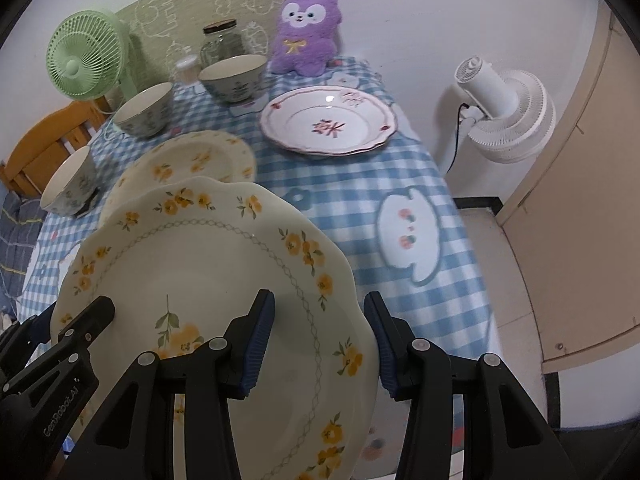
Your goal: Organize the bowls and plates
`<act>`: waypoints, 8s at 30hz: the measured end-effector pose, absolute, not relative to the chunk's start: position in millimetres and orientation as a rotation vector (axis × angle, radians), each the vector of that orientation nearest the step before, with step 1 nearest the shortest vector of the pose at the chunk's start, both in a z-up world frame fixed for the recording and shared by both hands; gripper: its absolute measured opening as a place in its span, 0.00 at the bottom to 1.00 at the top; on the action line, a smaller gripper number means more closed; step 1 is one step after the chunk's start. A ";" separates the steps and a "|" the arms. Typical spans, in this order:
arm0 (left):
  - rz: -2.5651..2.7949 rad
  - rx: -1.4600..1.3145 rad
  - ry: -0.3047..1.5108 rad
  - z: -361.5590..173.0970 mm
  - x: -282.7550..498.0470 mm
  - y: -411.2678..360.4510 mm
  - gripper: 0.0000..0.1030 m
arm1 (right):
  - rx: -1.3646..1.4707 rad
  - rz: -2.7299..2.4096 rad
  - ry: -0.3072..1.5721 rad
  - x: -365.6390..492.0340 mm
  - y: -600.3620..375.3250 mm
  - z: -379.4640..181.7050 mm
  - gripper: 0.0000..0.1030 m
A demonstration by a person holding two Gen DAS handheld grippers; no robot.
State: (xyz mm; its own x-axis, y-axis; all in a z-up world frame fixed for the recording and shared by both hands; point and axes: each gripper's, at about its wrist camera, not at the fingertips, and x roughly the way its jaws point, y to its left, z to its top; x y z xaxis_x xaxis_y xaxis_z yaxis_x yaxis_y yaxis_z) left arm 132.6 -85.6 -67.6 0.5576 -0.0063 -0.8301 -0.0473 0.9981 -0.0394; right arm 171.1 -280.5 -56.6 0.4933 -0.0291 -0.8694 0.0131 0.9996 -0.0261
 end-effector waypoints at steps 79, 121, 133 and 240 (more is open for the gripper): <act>-0.034 -0.033 0.910 -40.6 151.8 -181.6 0.86 | 0.075 -0.005 0.965 178.6 -364.5 -22.7 0.78; 0.069 -0.028 0.840 20.9 216.1 -61.1 0.91 | 0.006 0.054 0.891 256.8 -236.9 27.8 0.79; 0.062 -0.020 0.907 -21.3 253.4 -47.3 0.87 | 0.011 0.046 0.936 291.5 -220.1 -6.3 0.79; 0.078 0.016 1.002 -51.8 247.5 -68.6 0.52 | -0.028 -0.039 1.092 280.5 -232.1 -40.7 0.52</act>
